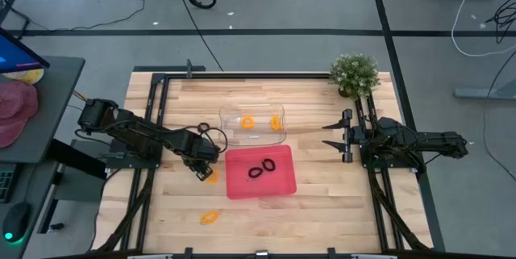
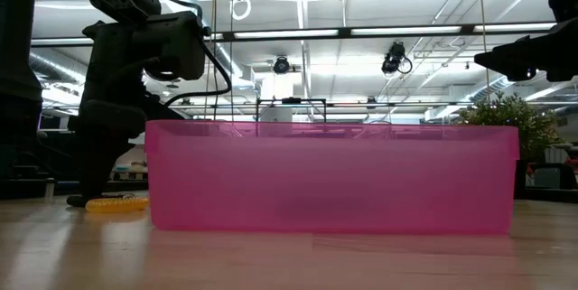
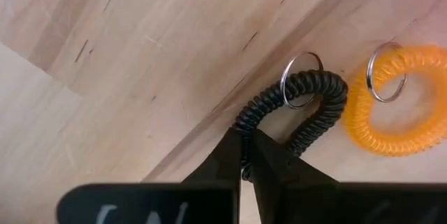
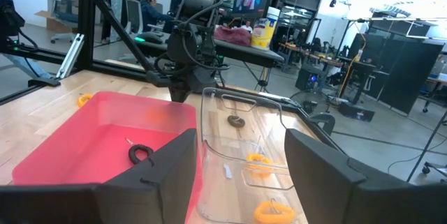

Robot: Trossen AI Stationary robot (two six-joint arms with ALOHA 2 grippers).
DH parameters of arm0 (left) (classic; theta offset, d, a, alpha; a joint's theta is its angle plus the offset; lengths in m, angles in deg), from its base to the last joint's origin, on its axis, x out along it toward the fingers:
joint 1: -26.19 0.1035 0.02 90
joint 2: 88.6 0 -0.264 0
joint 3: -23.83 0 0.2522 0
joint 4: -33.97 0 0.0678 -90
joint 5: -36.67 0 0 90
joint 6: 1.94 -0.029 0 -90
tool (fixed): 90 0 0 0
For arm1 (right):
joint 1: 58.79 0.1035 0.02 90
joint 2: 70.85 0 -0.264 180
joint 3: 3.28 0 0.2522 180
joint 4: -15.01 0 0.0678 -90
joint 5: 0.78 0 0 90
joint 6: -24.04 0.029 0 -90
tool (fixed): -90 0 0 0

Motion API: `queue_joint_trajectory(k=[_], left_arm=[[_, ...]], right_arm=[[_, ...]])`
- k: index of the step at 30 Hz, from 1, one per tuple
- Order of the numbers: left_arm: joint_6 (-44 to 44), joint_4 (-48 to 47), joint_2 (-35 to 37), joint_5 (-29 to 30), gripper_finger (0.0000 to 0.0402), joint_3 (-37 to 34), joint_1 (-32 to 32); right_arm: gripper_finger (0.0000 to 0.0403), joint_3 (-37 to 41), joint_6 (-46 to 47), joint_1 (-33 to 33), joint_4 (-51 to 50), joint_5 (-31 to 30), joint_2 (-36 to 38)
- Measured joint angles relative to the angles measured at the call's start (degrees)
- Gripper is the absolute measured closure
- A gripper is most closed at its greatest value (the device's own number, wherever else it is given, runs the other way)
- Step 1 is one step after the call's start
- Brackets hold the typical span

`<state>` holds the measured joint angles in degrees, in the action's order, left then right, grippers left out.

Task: Sort spring keychains
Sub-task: Put the black spring keychain into the red bin

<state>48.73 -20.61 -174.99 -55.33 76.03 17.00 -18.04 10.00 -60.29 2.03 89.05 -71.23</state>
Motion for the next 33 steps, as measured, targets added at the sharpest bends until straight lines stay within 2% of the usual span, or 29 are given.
queue_joint_trajectory(k=[33], left_arm=[[-0.42,0.02,0.09,-0.25,0.0393,-0.07,-0.02]], right_arm=[[0.0181,0.00,0.00,0.00,0.00,-0.01,0.00]])
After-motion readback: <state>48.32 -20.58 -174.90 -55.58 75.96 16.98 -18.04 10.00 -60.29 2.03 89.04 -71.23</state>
